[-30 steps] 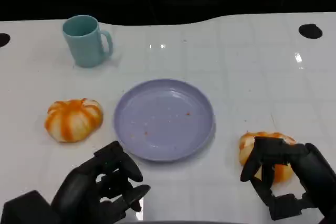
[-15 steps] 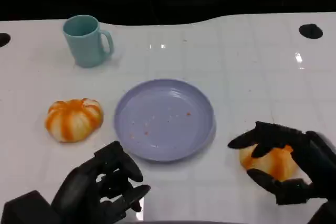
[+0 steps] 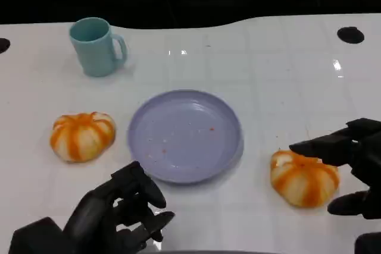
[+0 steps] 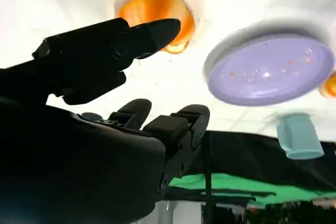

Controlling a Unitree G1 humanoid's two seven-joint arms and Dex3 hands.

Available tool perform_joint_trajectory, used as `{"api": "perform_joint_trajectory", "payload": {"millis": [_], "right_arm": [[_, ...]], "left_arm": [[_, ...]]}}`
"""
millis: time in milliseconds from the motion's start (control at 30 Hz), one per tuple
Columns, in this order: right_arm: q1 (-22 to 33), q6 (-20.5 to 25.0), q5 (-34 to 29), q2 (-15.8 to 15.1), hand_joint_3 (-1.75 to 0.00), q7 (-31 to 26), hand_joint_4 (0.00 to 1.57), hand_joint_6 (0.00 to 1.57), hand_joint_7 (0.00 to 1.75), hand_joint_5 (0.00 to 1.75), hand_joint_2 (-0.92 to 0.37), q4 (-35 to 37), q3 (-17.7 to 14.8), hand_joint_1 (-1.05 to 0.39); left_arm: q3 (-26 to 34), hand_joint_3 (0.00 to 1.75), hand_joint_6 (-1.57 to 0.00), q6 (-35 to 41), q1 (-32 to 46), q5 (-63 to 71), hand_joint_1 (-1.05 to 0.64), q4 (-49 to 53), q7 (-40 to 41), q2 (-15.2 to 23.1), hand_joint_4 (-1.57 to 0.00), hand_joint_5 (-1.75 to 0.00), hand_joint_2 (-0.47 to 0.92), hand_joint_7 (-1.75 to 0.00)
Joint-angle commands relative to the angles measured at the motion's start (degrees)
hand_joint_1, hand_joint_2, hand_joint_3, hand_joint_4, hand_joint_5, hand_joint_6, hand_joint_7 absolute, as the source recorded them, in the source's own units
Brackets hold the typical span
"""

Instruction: Grasp the bread from the table and place it into the plate.

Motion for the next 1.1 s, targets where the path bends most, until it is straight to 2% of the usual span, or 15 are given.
{"api": "perform_joint_trajectory", "payload": {"millis": [33, 333, 567, 900, 1100], "right_arm": [[-1.1, 0.6, -4.0, -1.1, 0.00, 0.7, 0.26, 0.41, 0.01, 0.30, -0.82, 0.4, 2.0, -0.46], [-4.0, -1.1, -11.2, 0.4, 0.00, -4.1, 0.35, 0.46, 0.02, 0.23, -0.79, 8.0, 7.3, -0.45], [-7.5, -1.6, -15.7, 1.8, -0.01, -8.0, 0.37, 0.46, 0.01, 0.19, -0.81, 16.1, 11.6, -0.42], [-13.5, -1.4, -17.9, 4.6, -0.01, -13.5, 0.38, 0.46, 0.01, 0.14, -0.84, 28.6, 16.3, -0.41], [-17.3, -0.2, -19.2, 5.8, -0.01, -14.7, 0.38, 0.46, 0.00, 0.10, -0.88, 35.4, 19.4, -0.43]], "left_arm": [[0.1, 0.23, -0.42, -0.3, -0.1, -0.3, -0.51, -0.4, 0.3, 0.1, -0.66, -1.75, 0.92, -1.74], [-0.2, 0.23, -0.42, 0.2, 0.0, -0.1, -0.51, -0.9, 0.5, 0.1, -0.66, -1.75, 0.92, -1.74], [-0.4, 0.23, -0.42, 0.5, 0.2, -0.3, -0.52, -1.1, 0.4, -0.1, -0.65, -1.75, 0.92, -1.73], [-0.6, 0.23, -0.42, 0.9, 0.4, -0.2, -0.49, -1.6, 0.6, -0.2, -0.64, -1.75, 0.92, -1.73], [-0.7, 0.24, -0.41, 0.8, 0.5, 0.0, -0.49, -1.9, 0.7, -0.3, -0.63, -1.75, 0.92, -1.72]]}}
